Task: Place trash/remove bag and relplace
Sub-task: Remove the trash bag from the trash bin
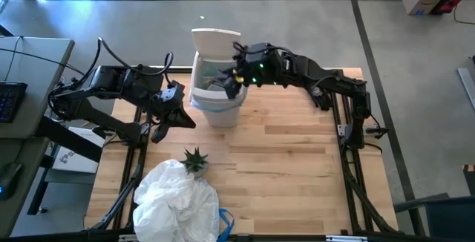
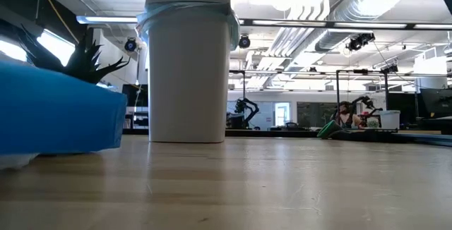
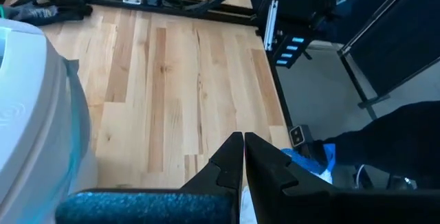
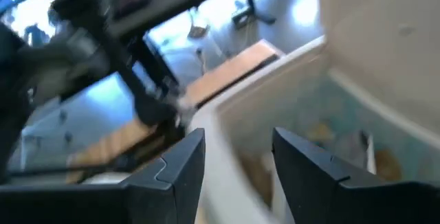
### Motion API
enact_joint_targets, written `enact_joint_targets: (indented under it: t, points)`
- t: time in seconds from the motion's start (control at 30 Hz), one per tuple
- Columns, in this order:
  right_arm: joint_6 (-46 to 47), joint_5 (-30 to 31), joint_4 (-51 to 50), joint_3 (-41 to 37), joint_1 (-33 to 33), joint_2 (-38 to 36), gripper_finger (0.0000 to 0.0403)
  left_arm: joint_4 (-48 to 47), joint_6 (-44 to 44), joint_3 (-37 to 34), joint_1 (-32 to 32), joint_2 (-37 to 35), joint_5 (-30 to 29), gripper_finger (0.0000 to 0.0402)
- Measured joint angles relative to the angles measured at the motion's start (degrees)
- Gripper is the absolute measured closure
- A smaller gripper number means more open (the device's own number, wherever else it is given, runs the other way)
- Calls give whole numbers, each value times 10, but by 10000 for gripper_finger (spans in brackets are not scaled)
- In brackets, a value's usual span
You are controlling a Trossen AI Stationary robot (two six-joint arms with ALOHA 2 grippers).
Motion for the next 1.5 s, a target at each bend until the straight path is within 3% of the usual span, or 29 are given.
enact_joint_targets:
  t: [0.1,0.2,0.4,0.67,0.83,1.07,1.5]
  points:
    - [-8,4,-80,41,38,-1,251,9,-5,0,-3,-16,-1,402]
    - [2,51,-182,78,86,-1,258,10,7,0,-7,-43,-27,402]
    - [59,173,-318,51,180,-44,265,-21,44,0,8,-91,-129,402]
    - [179,304,-430,50,272,-85,265,-65,40,0,48,-110,-145,402]
    - [244,372,-464,50,320,-104,265,-30,60,0,49,-123,-164,402]
    - [252,430,-462,50,378,-109,265,-27,75,-8,49,-149,-181,402]
    - [315,541,-462,50,465,-104,265,51,-4,-206,49,-299,-184,402]
